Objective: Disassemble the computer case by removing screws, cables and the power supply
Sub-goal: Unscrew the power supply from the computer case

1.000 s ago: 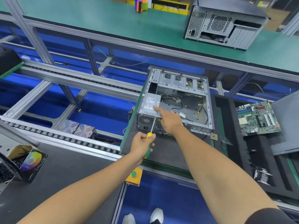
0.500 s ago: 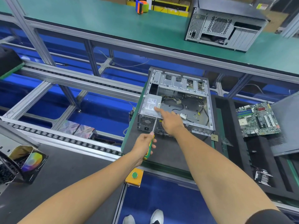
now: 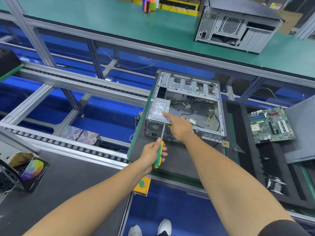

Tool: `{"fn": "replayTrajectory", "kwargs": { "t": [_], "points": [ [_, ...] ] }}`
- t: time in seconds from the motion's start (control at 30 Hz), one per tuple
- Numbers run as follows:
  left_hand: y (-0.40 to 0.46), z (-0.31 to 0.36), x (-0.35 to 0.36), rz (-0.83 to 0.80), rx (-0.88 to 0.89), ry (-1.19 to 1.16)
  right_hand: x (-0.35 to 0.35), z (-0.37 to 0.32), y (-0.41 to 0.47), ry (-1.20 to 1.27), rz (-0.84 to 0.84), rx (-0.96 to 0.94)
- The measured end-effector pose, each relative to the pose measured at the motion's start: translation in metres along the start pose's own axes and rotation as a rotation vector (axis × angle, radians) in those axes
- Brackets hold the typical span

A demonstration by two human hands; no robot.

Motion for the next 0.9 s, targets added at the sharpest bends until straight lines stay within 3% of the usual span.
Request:
{"fn": "replayTrajectory", "kwargs": {
  "t": [0.3, 0.43, 0.9],
  "points": [
    [0.006, 0.0, -0.004, 0.082, 0.053, 0.144, 0.0, 0.0, 0.0, -0.005, 0.005, 0.006],
    [0.006, -0.002, -0.009, 0.142, 0.126, 0.075, -0.001, 0.0, 0.0, -0.002, 0.017, 0.004],
    [0.011, -0.009, -0.003, 0.031, 0.056, 0.057, 0.002, 0.002, 0.002, 0.001, 0.026, 0.01]
  ]
}}
Point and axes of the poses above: each hand's wrist, its own y-axis towards the middle knuckle, its own x-axis out of the palm, z = x × y, the point moved 7 cm from there along y, towards the middle knuckle, and after that the axes turned 5 degrees about y, right-handed, at the moved point
